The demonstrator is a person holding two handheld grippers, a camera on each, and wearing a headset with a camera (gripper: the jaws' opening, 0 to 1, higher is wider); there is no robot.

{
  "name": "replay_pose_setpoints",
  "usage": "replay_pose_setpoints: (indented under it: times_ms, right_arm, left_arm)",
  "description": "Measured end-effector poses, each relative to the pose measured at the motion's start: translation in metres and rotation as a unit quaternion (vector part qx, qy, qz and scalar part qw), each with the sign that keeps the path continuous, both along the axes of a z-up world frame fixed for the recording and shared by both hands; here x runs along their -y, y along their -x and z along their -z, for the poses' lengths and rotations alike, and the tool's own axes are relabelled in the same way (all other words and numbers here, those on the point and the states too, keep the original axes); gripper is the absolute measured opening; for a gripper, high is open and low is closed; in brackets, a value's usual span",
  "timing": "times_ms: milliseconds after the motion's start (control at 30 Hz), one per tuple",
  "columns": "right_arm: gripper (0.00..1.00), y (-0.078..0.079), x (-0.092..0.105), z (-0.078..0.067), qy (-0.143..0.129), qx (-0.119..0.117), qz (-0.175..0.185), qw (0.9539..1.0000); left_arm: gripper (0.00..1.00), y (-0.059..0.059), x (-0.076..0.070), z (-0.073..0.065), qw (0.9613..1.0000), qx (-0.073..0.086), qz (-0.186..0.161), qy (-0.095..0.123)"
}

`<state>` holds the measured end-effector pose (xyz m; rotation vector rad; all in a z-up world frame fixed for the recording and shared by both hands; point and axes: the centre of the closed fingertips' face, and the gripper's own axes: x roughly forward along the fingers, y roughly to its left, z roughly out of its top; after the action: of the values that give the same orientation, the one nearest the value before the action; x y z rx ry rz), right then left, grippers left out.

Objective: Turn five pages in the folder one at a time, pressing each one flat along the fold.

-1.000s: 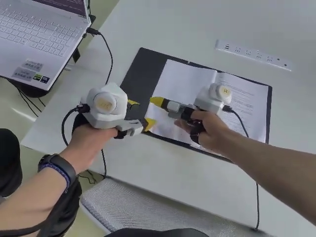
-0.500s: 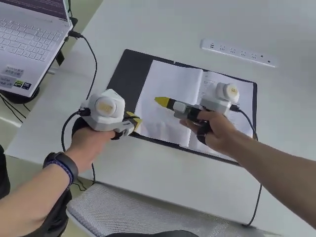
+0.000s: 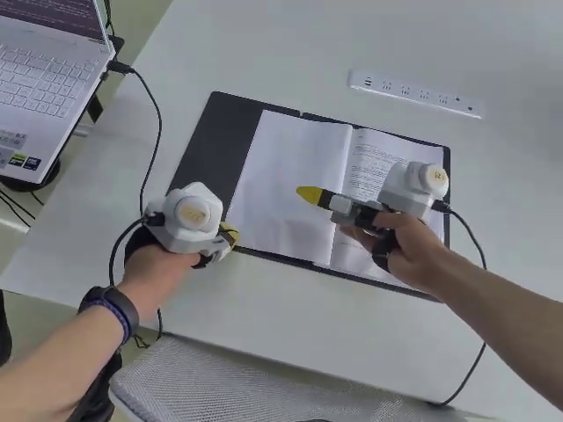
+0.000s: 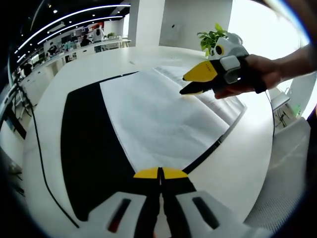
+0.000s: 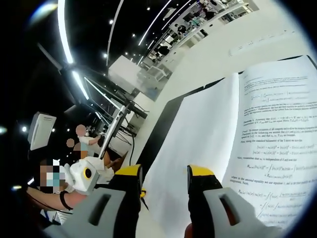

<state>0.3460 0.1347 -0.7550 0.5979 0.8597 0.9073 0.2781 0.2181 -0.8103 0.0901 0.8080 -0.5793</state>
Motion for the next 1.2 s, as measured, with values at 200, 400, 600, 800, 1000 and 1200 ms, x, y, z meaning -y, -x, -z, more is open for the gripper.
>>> replay_pose_setpoints:
  times_ms: [200,400,600,800,1000,1200]
  right_arm:
    - [0.32,-0.012,0.01,-0.002,0.005,0.008,0.006,0.9999]
    - [0.28,-0.027,0.017,0.001,0.007,0.021,0.007,0.9997]
    - [0.23,-0.038,0.025,0.015,0.017,0.015,0.014,0.9996]
    - [0.19,-0.05,0.03,0.018,0.012,0.013,0.034,0.9993]
    - [0.1,-0.048,0.033,0.019,0.011,0.008,0.041,0.9991]
    - [0.0,-0.05,0.037,0.022,0.01,0.004,0.052,0.9986]
  left_arm:
    - [0.0,0.0,0.0,0.0,1.0,0.002,-0.003,-0.001]
    - [0.0,0.0,0.0,-0.001,1.0,0.002,-0.007,-0.001]
    - [0.0,0.0,0.0,0.0,0.9999,-0.004,-0.013,0.004]
    - [0.0,-0.001,0.0,0.0,0.9999,-0.006,-0.014,0.005]
    - [0.0,-0.001,0.0,-0.001,0.9997,-0.006,-0.024,0.005]
    - [0.0,-0.002,-0.001,0.0,0.9997,-0.008,-0.023,0.006]
